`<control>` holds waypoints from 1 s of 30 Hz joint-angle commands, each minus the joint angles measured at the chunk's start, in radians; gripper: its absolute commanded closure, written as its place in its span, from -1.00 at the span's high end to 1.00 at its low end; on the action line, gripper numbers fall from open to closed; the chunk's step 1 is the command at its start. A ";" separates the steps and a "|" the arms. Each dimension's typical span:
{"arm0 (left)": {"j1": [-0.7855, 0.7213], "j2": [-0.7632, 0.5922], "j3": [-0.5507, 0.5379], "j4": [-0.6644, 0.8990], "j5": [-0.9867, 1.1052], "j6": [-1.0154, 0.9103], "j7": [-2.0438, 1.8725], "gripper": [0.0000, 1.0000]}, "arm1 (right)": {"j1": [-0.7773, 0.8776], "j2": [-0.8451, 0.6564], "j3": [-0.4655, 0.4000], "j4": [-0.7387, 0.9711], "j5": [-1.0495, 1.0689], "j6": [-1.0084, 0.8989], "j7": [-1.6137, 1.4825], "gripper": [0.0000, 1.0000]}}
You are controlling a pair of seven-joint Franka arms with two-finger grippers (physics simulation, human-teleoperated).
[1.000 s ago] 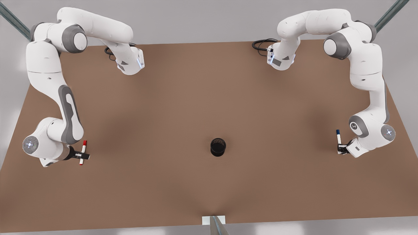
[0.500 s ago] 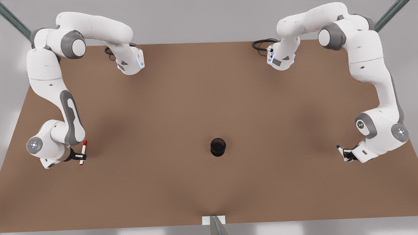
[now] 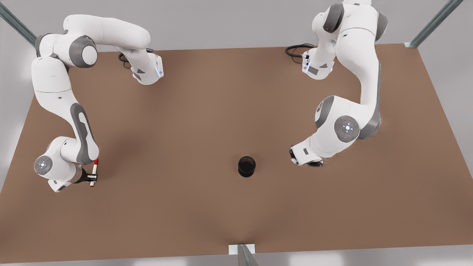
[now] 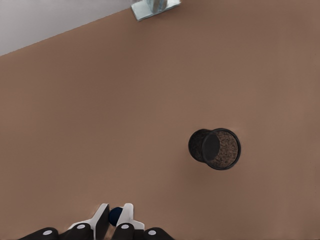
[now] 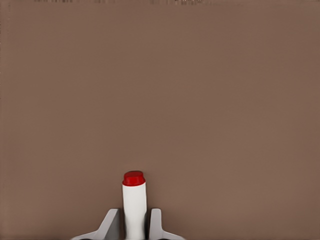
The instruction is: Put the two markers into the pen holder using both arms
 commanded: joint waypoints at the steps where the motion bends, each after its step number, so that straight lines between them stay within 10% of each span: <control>1: -0.059 -0.001 0.001 0.002 -0.079 0.206 -0.947 -0.57 | 0.000 -0.001 0.000 0.000 0.000 0.002 -0.034 -0.22; 17: -0.139 0.047 -0.029 -0.057 -0.079 0.344 -0.944 -0.57 | 0.001 -0.087 0.042 0.005 0.002 -0.049 -0.037 -0.57; 30: -0.132 0.093 -0.026 -0.106 -0.056 0.364 -0.867 -0.57 | 0.000 -0.348 0.491 0.043 0.031 -0.213 0.208 -0.57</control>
